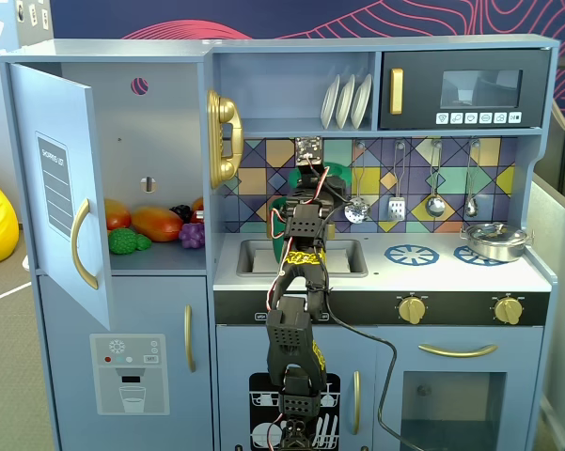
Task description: Pick up the lid from the counter and put it on the green recipient
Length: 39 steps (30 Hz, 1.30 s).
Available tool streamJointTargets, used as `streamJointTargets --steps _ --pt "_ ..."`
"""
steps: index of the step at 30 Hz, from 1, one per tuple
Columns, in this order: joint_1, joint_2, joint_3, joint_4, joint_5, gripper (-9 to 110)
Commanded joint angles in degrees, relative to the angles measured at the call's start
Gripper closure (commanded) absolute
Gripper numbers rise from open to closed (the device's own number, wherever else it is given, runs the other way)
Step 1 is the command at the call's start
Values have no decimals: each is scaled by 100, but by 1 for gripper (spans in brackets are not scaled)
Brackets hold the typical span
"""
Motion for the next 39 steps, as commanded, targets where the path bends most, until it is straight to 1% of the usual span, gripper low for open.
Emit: streamJointTargets --steps 1,16,24,39 --pt "-264 18 -457 167 44 101" --pt "-703 -193 -448 360 79 101" --pt "-809 -264 -387 378 -88 101" --pt "-589 -369 -316 396 -246 101"
